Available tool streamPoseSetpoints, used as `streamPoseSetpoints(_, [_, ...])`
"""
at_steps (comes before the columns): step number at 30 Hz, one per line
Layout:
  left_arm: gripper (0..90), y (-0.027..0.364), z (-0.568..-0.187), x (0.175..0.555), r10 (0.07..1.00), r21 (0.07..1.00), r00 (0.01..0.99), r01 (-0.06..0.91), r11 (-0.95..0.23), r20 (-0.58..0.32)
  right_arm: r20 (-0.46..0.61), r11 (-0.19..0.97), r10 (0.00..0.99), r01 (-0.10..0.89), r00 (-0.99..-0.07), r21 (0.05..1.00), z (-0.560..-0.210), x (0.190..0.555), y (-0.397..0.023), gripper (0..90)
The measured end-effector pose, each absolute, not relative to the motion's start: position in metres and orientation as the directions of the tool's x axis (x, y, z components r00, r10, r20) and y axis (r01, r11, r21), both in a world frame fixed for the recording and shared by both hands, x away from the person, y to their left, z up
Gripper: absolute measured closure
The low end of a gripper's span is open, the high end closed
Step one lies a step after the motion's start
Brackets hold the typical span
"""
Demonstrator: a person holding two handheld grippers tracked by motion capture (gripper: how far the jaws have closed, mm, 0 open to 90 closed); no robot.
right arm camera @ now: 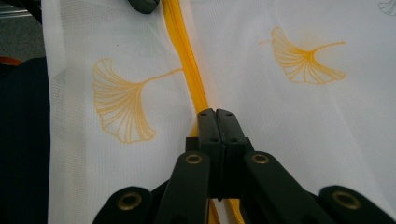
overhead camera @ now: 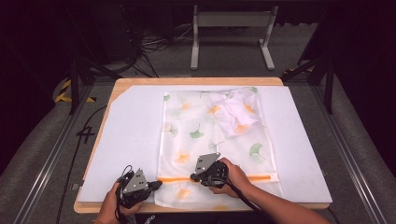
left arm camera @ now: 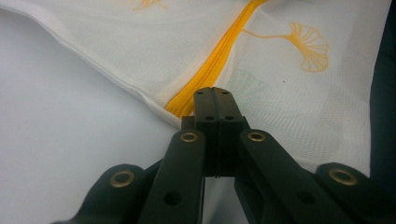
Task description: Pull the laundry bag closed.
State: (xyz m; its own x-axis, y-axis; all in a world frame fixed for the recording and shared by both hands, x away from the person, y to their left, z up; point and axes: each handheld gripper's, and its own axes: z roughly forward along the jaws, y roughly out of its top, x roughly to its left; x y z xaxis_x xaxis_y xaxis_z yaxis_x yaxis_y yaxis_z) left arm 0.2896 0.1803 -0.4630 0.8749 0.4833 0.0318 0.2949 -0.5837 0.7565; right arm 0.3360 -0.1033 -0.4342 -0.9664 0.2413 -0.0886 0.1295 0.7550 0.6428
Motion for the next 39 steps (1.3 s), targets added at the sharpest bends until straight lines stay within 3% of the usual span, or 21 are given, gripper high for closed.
streamPoseSetpoints(39, [90.0,0.181,-0.463,0.290,0.489,0.759,0.872,0.303,-0.577,0.024,-0.091,0.758,0.290,0.170,-0.953,0.630,-0.432,0.332,-0.148,90.0])
